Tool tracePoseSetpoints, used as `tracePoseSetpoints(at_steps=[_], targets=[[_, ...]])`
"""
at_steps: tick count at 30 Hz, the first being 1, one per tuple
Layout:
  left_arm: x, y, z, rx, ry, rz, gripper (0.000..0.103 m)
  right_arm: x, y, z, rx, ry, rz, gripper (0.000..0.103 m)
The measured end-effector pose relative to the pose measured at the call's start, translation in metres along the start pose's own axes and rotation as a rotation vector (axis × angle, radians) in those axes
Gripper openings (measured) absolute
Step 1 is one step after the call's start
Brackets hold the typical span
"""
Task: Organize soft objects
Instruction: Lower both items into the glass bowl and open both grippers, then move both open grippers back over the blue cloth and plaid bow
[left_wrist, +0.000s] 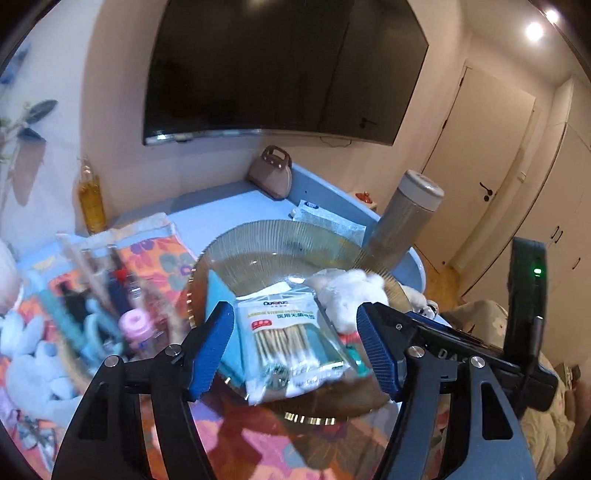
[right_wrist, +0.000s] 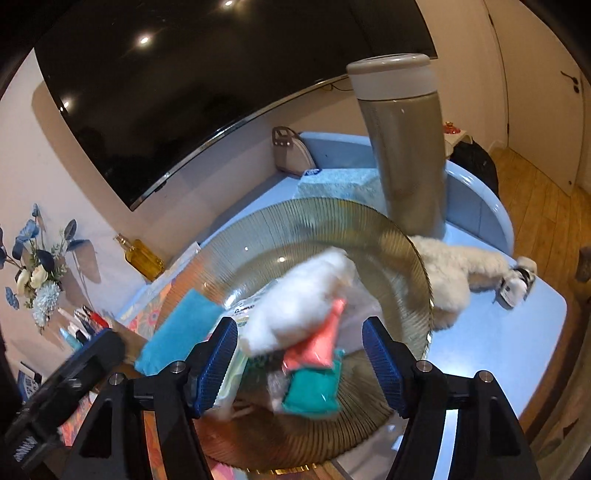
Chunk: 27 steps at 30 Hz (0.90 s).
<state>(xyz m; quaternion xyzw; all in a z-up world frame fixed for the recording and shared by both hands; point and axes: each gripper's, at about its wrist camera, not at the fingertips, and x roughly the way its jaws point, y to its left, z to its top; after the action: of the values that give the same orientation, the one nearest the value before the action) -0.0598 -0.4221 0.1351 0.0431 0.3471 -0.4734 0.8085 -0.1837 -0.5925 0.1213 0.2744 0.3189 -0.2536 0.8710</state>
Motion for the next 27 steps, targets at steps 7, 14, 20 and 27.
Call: tracePoseSetpoints(at_steps=[7,14,20,27], targets=[[-0.093,0.026,-0.01,-0.033,-0.134,0.05,0.074,-0.027,0.017,-0.017,-0.025,-0.016,0.054,0.069],[-0.224,0.09,-0.04,-0.173,-0.251,0.317,0.074,-0.064,0.082,-0.046,-0.138,-0.053,0.154,0.071],[-0.286,0.146,-0.088,-0.293,-0.23,0.539,0.076,-0.074,0.16,-0.082,-0.299,-0.049,0.25,0.083],[-0.293,0.225,-0.169,-0.476,-0.185,0.658,0.084,-0.036,0.245,-0.147,-0.52,0.06,0.275,0.088]])
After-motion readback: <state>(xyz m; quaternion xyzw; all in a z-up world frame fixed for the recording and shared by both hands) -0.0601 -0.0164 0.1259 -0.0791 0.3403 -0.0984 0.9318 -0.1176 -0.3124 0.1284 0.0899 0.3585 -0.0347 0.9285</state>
